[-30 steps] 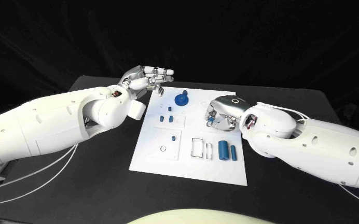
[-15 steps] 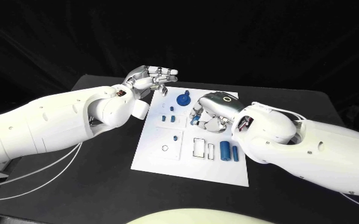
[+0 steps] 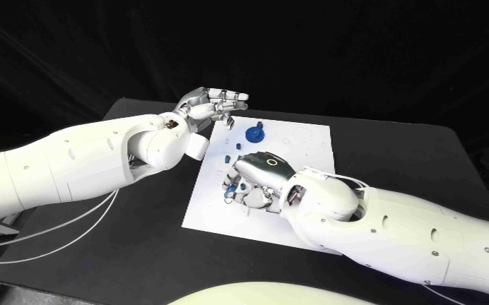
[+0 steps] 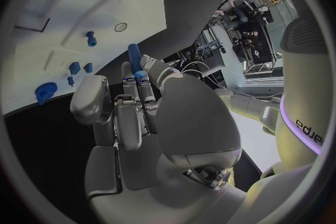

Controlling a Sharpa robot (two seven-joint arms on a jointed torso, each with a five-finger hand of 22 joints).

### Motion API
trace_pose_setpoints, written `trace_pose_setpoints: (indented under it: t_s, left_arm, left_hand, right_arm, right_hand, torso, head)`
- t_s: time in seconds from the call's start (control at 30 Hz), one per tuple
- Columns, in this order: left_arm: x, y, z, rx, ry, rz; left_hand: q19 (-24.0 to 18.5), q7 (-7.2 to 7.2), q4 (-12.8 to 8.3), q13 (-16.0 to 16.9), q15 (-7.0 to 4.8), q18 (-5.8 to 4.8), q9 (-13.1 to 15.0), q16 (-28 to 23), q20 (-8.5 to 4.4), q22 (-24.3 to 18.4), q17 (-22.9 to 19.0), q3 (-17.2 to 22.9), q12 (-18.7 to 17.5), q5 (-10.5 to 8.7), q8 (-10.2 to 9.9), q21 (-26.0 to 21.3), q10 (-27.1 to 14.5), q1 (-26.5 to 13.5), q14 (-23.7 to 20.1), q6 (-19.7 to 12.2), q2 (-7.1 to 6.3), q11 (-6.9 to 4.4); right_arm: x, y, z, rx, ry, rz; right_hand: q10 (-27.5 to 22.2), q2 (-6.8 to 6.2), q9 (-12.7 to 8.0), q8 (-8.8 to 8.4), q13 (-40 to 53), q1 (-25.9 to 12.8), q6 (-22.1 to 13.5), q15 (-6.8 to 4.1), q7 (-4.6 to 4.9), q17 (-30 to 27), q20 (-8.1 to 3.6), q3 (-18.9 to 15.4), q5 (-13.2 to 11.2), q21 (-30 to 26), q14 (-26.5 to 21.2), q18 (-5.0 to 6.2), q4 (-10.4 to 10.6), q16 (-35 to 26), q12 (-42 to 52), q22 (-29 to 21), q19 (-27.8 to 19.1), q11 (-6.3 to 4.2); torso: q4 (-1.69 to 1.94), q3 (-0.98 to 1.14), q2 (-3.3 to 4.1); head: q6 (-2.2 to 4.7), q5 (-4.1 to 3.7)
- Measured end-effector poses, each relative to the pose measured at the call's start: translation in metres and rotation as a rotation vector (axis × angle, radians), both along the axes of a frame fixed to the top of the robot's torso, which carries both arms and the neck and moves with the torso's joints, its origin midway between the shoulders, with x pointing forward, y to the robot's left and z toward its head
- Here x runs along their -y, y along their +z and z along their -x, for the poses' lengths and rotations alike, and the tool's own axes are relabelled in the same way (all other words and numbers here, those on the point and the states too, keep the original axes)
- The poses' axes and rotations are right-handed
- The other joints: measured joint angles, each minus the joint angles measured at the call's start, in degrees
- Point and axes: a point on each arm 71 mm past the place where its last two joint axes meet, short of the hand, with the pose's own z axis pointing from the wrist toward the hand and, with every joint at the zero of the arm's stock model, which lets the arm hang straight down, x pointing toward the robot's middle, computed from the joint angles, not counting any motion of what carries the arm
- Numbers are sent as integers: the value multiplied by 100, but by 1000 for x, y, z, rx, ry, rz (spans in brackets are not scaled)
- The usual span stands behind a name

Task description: Assemble the parts on the task board

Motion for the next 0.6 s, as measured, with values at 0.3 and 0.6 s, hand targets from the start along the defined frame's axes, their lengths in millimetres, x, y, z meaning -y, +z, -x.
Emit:
trace_pose_setpoints:
  t_s: [0.3, 0.6]
  left_arm:
    - [1, 0, 0, 1, -2, 1]
    - [0, 0, 1, 1, -2, 1]
  left_hand:
    - [0, -7, 0, -1, 0, 0, 0, 0, 0, -5, 0, 0, 0, 0, 0, 0, 0, 0, 0, -8, 0, 0]
    - [0, -8, 0, 4, 0, 0, 0, 0, 0, -5, 1, 0, 0, 0, 0, 0, 0, 0, 0, -8, 0, 0]
  right_arm:
    - [-9, -28, -2, -41, -9, 18]
    - [-7, -35, -10, -26, -30, 37]
  right_hand:
    - [6, 0, 0, 0, -8, 0, 0, 0, 0, 0, 0, 0, 5, 0, 0, 0, 0, 0, -31, -1, 0, 6]
    - [9, 0, -2, -1, -17, 0, -1, 0, -1, -1, 0, 0, 5, 0, 0, 0, -1, 0, -43, -2, 0, 9]
  torso:
    - [-4, -1, 1]
    - [-5, 3, -7]
  head:
    - [-26, 43]
    - [-48, 53]
